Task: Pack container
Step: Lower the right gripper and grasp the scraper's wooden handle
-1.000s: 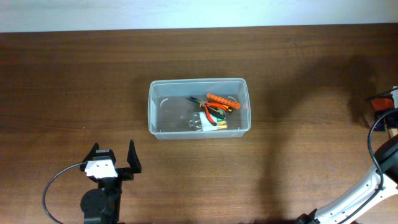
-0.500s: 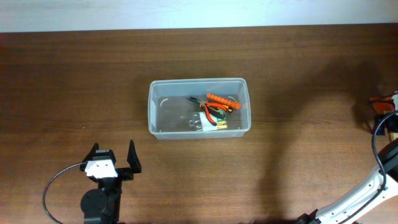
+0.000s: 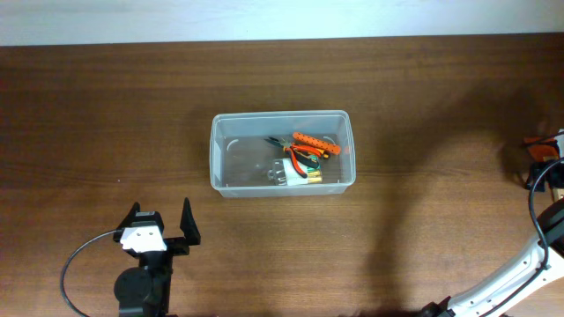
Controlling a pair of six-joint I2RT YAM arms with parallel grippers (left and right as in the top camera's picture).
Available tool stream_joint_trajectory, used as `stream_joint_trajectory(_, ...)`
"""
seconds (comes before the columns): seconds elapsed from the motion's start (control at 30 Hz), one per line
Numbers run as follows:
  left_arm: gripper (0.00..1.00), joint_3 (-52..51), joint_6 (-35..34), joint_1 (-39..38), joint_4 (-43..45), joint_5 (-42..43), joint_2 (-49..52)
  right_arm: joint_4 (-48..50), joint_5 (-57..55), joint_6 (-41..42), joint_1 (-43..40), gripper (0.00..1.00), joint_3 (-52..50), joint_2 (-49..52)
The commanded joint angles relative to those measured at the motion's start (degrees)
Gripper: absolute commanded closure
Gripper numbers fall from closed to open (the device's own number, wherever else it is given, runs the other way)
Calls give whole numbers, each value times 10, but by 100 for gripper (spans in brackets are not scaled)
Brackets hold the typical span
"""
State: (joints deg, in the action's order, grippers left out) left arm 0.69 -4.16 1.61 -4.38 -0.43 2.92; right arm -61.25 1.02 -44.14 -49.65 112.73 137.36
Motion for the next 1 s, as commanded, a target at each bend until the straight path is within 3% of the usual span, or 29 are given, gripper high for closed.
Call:
stream_joint_trajectory(0.0,1,-2,-1,-2,9,-4,1,-1,5,-4,-6,1,-1,37)
stream_joint_trajectory(0.6,1,-2,-1,-2,9,-4,1,30,-8,-6,-7,0,-1,37)
stream_joint_trajectory(0.97,1,-2,-1,-2,9,-4,1,30,-17,5,-7,24,-1,37)
